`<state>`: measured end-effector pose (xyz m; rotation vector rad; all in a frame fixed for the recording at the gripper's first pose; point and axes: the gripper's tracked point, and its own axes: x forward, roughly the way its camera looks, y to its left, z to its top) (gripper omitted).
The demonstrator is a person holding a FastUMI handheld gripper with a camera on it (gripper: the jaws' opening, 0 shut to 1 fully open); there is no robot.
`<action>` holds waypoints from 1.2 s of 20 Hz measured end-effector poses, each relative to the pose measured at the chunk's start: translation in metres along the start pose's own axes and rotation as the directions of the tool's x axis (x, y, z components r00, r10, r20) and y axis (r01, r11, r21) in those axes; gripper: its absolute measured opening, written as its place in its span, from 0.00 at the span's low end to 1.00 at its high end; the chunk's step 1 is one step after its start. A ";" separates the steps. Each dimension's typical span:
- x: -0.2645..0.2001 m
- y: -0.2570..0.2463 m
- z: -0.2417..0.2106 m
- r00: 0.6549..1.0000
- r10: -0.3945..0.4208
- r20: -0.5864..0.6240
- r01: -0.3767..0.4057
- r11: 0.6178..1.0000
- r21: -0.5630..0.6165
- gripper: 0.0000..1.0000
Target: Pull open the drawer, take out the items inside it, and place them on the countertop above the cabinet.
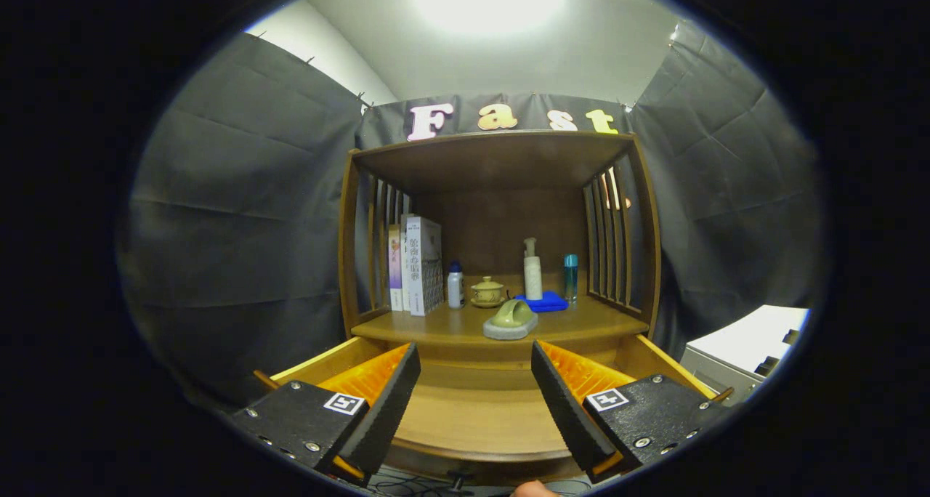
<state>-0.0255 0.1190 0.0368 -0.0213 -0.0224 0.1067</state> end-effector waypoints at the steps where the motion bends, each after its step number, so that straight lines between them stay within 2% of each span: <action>1: -0.004 0.001 -0.007 1.000 0.005 -0.012 -0.005 1.000 0.000 0.95; 7: -0.035 0.007 -0.038 0.998 0.036 -0.057 -0.034 0.999 0.042 0.95; 18: -0.062 0.010 -0.093 0.988 0.070 -0.136 -0.070 0.998 0.003 0.95; 24: -0.055 -0.003 -0.136 0.969 0.027 -0.246 -0.021 0.999 0.029 0.95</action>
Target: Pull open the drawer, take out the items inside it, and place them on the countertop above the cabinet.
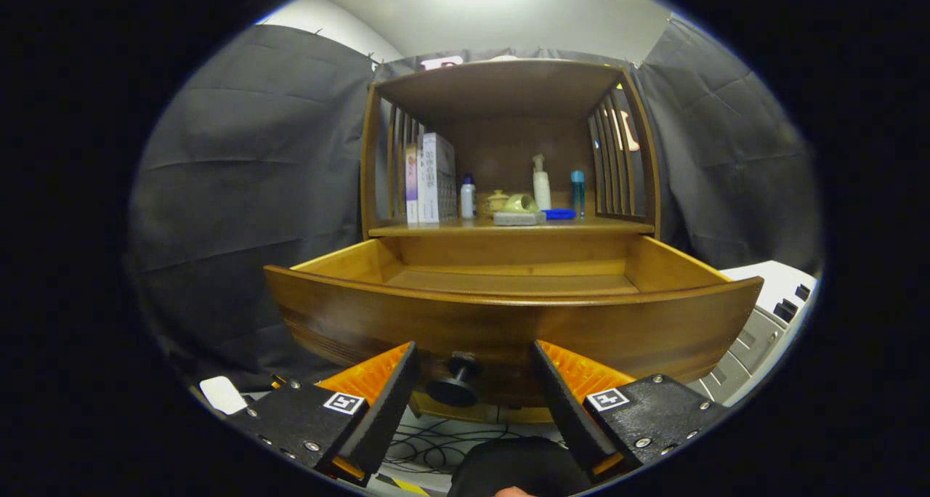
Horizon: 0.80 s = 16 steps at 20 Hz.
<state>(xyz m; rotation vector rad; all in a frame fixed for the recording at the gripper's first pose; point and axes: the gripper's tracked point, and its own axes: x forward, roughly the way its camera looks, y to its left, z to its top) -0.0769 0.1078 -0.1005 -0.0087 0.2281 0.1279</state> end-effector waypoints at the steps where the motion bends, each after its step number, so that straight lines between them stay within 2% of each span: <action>1: 0.002 0.003 -0.004 1.000 0.004 -0.016 -0.003 1.000 0.008 0.94; 10: 0.011 0.003 -0.006 0.999 -0.035 -0.006 0.035 0.999 0.011 0.92; 16: 0.032 -0.019 -0.007 0.992 -0.125 0.009 0.125 0.991 0.053 0.92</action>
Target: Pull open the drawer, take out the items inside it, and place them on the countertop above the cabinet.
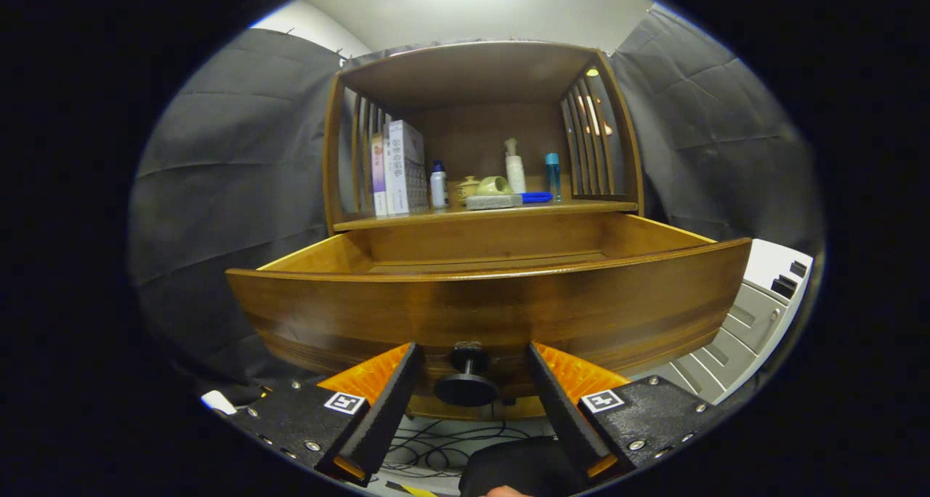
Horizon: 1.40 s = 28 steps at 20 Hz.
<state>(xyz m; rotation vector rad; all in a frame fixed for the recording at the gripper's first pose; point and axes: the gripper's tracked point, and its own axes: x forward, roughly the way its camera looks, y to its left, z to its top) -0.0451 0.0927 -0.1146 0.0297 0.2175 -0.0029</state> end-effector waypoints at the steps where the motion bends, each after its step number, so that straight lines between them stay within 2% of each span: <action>1: 0.002 0.002 0.000 1.000 -0.005 0.009 0.005 1.000 0.000 0.92; 5: 0.005 0.003 -0.002 0.999 -0.019 0.038 0.021 0.998 -0.057 0.93; 28: 0.077 0.006 0.027 0.994 -0.033 0.101 0.037 0.998 -0.040 0.95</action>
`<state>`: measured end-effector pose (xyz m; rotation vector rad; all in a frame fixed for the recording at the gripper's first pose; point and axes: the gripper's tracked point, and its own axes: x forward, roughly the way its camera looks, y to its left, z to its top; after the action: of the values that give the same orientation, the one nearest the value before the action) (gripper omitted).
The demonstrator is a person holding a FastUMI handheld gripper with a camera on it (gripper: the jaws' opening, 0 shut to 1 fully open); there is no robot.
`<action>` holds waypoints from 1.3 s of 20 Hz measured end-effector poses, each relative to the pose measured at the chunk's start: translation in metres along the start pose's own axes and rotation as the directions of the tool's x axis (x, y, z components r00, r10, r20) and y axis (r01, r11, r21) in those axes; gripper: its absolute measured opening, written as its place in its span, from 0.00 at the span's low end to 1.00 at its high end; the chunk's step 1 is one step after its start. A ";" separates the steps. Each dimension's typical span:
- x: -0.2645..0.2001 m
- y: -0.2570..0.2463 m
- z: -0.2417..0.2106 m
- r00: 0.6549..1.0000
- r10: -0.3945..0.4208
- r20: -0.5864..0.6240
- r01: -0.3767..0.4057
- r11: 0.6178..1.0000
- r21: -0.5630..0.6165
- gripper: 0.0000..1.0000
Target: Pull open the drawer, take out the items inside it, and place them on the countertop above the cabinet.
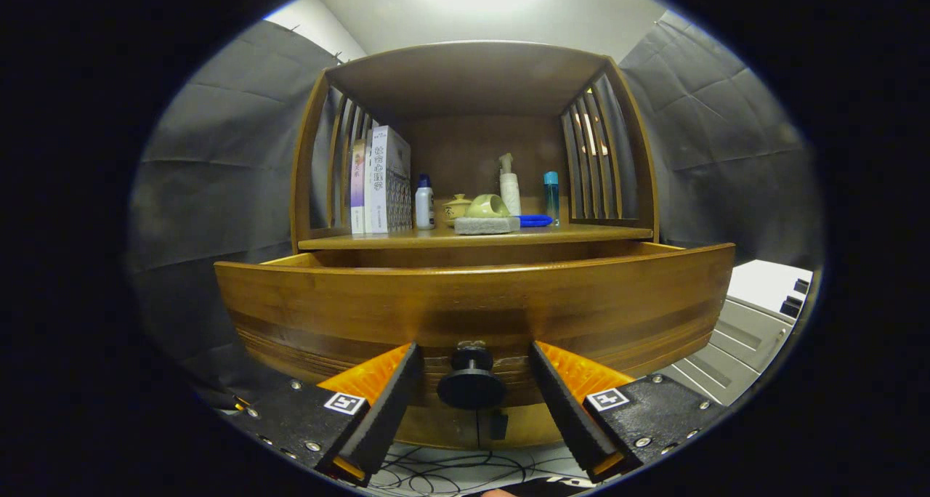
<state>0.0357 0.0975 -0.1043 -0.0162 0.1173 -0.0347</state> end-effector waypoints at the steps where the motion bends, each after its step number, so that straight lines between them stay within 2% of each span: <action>1: 0.003 0.000 0.005 1.000 -0.001 0.006 0.001 1.000 -0.002 0.95; 7: 0.019 0.008 0.023 0.997 -0.002 0.076 0.005 0.999 -0.039 0.95; 26: 0.089 0.009 0.028 0.999 -0.016 0.034 0.018 0.999 -0.034 0.95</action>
<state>0.1275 0.1041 -0.0870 -0.0517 0.0842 -0.0494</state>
